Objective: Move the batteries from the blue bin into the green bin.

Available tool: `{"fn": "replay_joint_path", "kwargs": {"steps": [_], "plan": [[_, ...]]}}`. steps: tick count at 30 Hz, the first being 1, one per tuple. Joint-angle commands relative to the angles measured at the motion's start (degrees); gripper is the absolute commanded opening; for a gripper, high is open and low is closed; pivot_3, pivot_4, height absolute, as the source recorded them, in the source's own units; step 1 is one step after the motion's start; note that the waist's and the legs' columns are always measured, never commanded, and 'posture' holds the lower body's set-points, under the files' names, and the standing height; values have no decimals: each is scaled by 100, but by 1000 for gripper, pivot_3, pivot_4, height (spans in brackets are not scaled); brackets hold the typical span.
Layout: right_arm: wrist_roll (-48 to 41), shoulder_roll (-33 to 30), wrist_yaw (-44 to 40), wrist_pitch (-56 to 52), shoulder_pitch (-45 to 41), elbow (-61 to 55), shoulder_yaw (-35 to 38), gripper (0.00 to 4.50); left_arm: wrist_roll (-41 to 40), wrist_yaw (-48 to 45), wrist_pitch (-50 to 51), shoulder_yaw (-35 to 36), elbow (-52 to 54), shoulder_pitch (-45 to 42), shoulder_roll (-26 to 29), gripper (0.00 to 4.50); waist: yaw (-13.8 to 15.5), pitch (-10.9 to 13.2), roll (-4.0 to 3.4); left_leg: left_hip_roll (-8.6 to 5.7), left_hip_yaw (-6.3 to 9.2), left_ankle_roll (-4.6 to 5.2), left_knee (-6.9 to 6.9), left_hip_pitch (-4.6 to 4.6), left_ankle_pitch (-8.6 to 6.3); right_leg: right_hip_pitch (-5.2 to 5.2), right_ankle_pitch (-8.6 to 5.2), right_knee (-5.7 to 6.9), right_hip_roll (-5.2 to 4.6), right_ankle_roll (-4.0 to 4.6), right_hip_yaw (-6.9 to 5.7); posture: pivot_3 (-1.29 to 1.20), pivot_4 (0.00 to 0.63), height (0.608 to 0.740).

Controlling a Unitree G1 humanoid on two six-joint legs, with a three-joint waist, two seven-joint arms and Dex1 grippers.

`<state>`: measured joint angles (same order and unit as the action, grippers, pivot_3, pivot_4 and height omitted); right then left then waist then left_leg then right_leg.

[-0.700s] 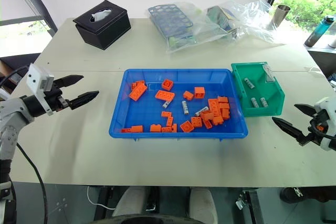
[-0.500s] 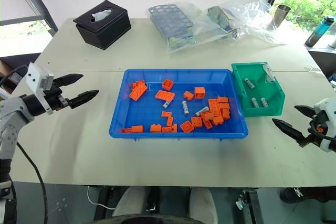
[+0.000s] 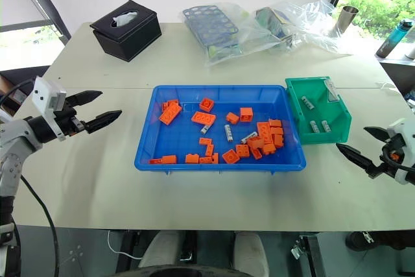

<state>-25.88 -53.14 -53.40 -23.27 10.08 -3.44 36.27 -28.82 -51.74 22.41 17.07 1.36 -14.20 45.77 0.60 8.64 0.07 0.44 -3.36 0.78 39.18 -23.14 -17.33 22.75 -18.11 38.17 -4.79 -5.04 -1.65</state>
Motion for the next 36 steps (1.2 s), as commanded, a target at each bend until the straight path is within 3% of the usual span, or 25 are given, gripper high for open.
{"fn": "replay_joint_path", "kwargs": {"steps": [1,9,14,19,23,29,36], "plan": [[-98,-258,-117,-79,-297,-10,18,4472,-240,84,149,176,376,52,-88,4500,-2,0,0,-1,0,-3,0,0,2,0,0,0,0,0,0,0,150,716],[-637,-718,-302,-905,-1344,-930,-674,4472,-839,-132,679,136,1253,263,-28,4500,-28,0,0,3,7,-14,0,0,8,0,0,1,1,0,-2,0,150,716],[-937,-517,-64,-1764,-2836,-1499,-2124,4472,-1597,-635,1455,9,1854,33,401,4500,-73,2,3,4,15,-18,2,-3,10,1,0,1,1,1,-6,0,150,716],[-608,832,582,-2274,-4269,-1258,-3726,4472,-1618,-1015,1435,-203,1965,-109,601,4500,-133,1,4,0,24,-23,2,-11,13,4,0,-1,1,2,-9,0,150,716],[269,2086,1074,-2148,-4874,-408,-5008,4472,-1428,-1225,1303,-418,1795,-232,664,4500,-150,1,5,0,25,-26,2,-15,15,12,0,4,7,2,-11,0,150,716],[798,2769,1098,-1925,-5278,493,-5494,4472,-1383,-1254,1293,-393,1937,-81,663,4500,-131,2,6,-44,38,-22,3,-39,14,42,1,38,-29,3,-12,0,150,716],[1172,3069,971,-1595,-5523,1215,-5526,4472,-1461,-1078,1361,-285,2165,105,613,4500,-150,2,9,-55,44,-17,6,-37,12,39,2,40,-39,0,-14,0,150,716]]}}
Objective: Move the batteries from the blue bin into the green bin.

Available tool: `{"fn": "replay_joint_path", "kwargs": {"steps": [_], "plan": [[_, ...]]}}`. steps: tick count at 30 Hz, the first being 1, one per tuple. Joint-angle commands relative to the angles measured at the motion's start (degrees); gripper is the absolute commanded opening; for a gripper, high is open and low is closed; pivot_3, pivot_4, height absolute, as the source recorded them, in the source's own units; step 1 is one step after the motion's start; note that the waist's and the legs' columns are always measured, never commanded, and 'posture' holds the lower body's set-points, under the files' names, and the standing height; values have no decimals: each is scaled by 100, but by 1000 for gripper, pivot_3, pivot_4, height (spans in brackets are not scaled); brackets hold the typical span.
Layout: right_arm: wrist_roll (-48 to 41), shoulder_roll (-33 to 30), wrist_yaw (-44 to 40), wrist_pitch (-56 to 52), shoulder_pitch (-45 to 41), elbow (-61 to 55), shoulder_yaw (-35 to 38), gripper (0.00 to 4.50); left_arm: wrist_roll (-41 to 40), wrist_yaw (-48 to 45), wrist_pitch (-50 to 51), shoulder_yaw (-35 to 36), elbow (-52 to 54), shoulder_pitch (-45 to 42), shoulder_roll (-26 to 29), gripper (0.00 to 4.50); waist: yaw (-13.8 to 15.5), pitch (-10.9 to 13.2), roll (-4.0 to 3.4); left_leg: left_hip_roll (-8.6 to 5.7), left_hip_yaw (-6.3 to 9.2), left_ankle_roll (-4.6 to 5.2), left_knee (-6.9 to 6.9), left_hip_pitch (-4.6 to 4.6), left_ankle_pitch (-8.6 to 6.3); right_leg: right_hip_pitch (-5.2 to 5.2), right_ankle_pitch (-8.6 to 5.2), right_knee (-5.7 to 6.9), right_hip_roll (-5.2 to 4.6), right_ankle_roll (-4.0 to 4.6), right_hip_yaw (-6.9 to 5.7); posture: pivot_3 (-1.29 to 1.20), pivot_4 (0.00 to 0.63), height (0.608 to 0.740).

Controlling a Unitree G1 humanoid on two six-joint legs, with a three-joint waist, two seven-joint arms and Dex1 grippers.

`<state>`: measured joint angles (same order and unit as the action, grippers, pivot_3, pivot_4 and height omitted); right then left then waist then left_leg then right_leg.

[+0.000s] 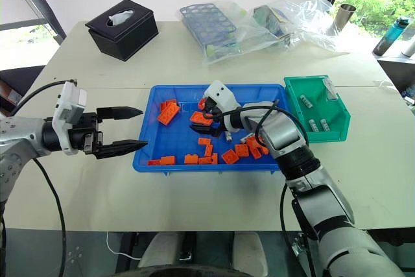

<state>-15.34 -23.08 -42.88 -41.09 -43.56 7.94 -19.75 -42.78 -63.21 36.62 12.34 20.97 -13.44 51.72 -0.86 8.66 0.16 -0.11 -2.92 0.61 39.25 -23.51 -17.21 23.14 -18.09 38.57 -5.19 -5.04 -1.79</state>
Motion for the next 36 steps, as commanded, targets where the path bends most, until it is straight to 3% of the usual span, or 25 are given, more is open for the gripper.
{"fn": "replay_joint_path", "kwargs": {"steps": [1,10,13,18,26,33,34,36], "plan": [[164,75,-98,224,-168,165,84,4472,-70,92,-59,196,217,40,11,4500,-9,0,0,0,-1,0,0,0,0,0,0,0,0,0,0,0,150,716],[525,153,-231,511,-144,612,84,4472,-65,231,-101,143,210,-43,-54,4500,-16,0,0,0,0,0,0,0,0,0,0,1,1,0,0,0,150,716],[562,210,-219,536,-150,645,157,3628,-37,235,-119,99,180,-94,-79,4500,-20,0,0,0,1,0,0,1,0,0,0,1,1,0,0,0,150,716],[580,245,-233,516,-138,578,232,1229,-16,211,-135,64,125,-158,-89,4500,-14,0,0,0,1,0,0,1,0,0,0,1,1,0,0,0,150,716],[513,807,-160,429,-364,314,123,1232,-5,154,-153,13,64,-245,-113,4500,-52,0,0,2,1,-1,-2,1,0,3,0,1,4,0,0,0,150,716],[802,1159,-298,329,-183,183,-495,1232,11,167,-181,-60,26,-351,-136,4500,-3,0,0,-9,7,-1,-1,2,1,9,0,42,-6,0,0,0,150,716],[829,1192,-252,341,-176,163,-508,2302,15,171,-185,-69,15,-365,-141,4500,-4,0,1,-12,8,-1,-1,2,0,9,0,42,-10,0,0,0,150,716],[925,1230,-115,438,-262,190,-455,3214,16,180,-190,-82,13,-377,-155,4500,-15,1,1,-15,7,-1,0,2,0,9,0,41,-13,0,0,0,150,716]]}}
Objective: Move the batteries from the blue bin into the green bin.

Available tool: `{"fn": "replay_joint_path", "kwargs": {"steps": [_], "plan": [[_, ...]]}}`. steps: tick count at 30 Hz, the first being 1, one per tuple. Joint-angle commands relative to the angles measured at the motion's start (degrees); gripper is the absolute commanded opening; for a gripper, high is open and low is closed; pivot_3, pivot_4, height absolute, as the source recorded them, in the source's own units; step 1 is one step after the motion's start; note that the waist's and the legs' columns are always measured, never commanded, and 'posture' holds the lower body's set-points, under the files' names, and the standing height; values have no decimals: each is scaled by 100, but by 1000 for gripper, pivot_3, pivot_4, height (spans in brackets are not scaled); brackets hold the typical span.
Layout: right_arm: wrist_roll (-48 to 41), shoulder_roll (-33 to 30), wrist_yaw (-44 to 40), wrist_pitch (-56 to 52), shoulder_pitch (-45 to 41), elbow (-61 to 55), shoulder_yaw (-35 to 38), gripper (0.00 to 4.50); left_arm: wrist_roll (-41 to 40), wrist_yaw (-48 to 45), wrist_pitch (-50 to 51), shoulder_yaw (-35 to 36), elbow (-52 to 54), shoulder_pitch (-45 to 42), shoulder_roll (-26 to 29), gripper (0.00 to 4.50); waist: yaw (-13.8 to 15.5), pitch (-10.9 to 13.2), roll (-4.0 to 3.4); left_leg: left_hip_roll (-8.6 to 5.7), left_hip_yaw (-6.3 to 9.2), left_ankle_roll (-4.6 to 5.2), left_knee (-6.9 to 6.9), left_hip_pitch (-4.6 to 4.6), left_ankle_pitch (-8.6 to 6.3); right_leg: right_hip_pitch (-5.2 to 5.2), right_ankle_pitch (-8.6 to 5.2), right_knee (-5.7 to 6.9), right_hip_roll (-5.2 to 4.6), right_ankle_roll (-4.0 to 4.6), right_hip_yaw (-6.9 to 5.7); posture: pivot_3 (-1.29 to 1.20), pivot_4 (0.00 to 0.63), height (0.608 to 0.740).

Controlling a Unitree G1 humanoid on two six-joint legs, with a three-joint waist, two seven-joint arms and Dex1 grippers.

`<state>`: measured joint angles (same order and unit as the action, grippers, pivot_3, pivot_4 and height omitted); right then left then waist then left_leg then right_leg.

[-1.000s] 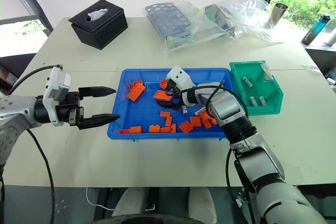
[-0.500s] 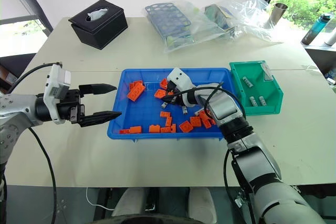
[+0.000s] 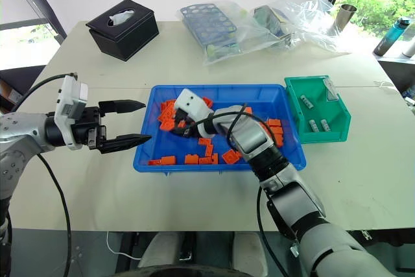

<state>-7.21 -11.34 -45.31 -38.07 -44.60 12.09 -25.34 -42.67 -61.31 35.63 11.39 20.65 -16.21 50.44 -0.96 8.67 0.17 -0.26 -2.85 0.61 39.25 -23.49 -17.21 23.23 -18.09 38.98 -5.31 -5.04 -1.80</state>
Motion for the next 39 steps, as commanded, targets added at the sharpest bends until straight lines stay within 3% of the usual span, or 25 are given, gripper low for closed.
{"fn": "replay_joint_path", "kwargs": {"steps": [1,2,6,14,18,23,28,39], "plan": [[123,46,144,142,-227,-224,156,3800,7,-8,-95,6,54,-95,-33,4500,-7,0,0,0,0,0,0,0,0,1,0,0,0,0,0,0,150,716],[134,-3,146,147,-328,-246,222,4243,8,-7,-98,-3,62,-92,-40,4500,-12,0,0,0,0,0,0,1,0,1,0,0,0,0,-1,0,150,716],[-34,-287,179,-332,-553,-686,682,4243,28,-11,-112,-22,89,-83,-65,4500,-12,1,1,0,0,0,0,1,0,4,0,1,1,0,-1,0,150,716],[-945,-687,932,-3807,139,-3085,2321,4243,100,26,-170,-56,113,-76,-109,4500,7,0,1,0,4,2,-3,0,-1,1,0,0,-5,1,-3,0,150,716],[-1092,-278,1396,-5323,355,-3636,3030,4243,102,-2,-192,-129,65,-131,-146,4500,-17,1,1,0,2,2,-3,0,-1,3,0,-1,-6,1,-3,0,150,716],[-1311,74,1849,-5443,668,-3438,3034,4243,170,-29,-226,-342,-67,-363,-289,4500,-7,1,1,-1,1,2,-4,2,-1,3,-1,-1,-5,2,-2,0,150,716],[-1181,719,2348,-5438,378,-2759,3270,4243,245,-69,-241,-461,-153,-535,-373,4500,-16,1,1,-3,0,2,-4,2,0,5,-1,0,-1,1,-2,0,150,716],[-1171,915,2808,-5028,174,-1989,3387,4243,166,18,-169,-330,10,-411,-369,4500,-19,1,1,-3,0,2,-5,2,-1,4,-1,0,0,1,-2,0,150,716]]}}
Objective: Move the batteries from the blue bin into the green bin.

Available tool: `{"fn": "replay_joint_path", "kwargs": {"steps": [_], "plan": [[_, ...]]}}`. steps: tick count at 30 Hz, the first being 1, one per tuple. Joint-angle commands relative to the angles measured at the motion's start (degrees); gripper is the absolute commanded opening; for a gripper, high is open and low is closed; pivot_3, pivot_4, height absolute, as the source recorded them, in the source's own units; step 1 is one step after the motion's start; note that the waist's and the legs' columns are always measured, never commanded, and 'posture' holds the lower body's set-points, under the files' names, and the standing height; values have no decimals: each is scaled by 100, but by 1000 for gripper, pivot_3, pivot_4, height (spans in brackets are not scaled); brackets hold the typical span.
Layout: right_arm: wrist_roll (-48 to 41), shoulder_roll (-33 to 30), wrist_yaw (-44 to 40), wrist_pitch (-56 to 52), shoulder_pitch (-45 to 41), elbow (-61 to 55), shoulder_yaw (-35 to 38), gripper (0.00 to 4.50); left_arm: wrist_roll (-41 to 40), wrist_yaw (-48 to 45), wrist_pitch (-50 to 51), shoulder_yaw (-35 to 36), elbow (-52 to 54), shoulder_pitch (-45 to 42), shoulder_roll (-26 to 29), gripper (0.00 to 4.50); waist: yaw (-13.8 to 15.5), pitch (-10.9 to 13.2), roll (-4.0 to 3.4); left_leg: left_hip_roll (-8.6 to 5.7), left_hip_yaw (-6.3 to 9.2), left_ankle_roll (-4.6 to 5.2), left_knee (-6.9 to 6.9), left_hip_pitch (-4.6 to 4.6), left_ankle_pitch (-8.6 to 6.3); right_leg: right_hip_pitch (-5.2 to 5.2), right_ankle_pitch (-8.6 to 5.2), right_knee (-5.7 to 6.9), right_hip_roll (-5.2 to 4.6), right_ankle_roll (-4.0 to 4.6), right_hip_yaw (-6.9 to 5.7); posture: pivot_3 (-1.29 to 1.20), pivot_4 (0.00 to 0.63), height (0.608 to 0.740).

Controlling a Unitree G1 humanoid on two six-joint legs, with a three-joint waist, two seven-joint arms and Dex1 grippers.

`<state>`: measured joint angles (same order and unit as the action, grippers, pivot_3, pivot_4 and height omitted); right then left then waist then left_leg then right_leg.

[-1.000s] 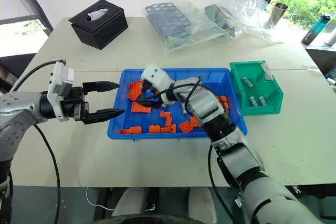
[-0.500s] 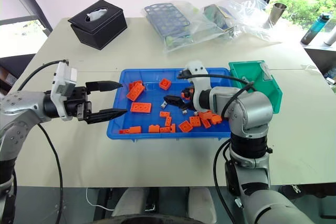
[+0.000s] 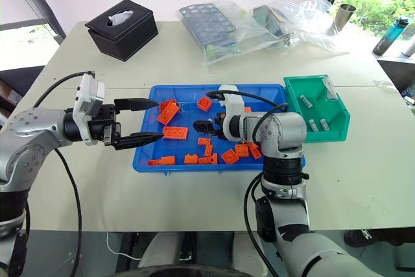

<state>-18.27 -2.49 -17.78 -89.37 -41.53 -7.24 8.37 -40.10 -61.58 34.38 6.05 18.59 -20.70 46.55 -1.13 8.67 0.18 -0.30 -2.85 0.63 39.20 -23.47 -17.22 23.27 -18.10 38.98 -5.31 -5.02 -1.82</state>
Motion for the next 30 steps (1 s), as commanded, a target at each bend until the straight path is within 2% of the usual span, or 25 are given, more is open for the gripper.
{"fn": "replay_joint_path", "kwargs": {"steps": [1,9,15,18,20,24,27,30], "plan": [[-70,50,79,113,-135,-20,17,4243,-99,61,-38,215,235,62,21,4500,-3,0,0,0,0,0,0,0,0,0,0,0,0,0,0,0,150,716],[26,128,213,704,-192,625,-351,4243,-91,134,-49,184,332,135,-3,4500,-10,0,0,1,1,0,-1,0,0,0,0,0,1,0,0,0,150,716],[284,-586,-54,1467,90,599,-1604,4243,-117,122,-32,176,288,69,7,4500,-1,0,0,0,1,0,-1,1,0,-1,0,-1,0,0,0,0,150,716],[257,-795,-155,1580,199,463,-1866,4243,-115,93,-42,161,245,39,21,4500,2,-1,1,0,2,0,0,2,0,-4,0,-2,-1,0,0,0,150,716],[275,-874,-176,1689,251,395,-1990,3751,-103,80,-54,149,226,22,26,4500,2,-1,1,0,2,0,0,3,0,-4,0,-2,-1,0,0,0,150,716],[242,-808,-157,1769,297,411,-1941,3751,-68,56,-71,111,171,-52,1,4500,0,-1,2,1,2,0,0,3,0,-4,0,-2,-1,0,0,0,150,716],[251,-807,-164,1847,294,434,-1947,2995,-51,37,-79,85,151,-94,-7,4500,-1,-1,2,1,2,0,0,4,0,-5,0,-3,-2,0,0,0,150,716],[257,-820,-187,1893,280,453,-1987,1576,-37,29,-88,72,129,-127,-11,4500,-1,-1,2,1,2,0,0,4,0,-4,0,-3,-2,0,0,0,150,716]]}}
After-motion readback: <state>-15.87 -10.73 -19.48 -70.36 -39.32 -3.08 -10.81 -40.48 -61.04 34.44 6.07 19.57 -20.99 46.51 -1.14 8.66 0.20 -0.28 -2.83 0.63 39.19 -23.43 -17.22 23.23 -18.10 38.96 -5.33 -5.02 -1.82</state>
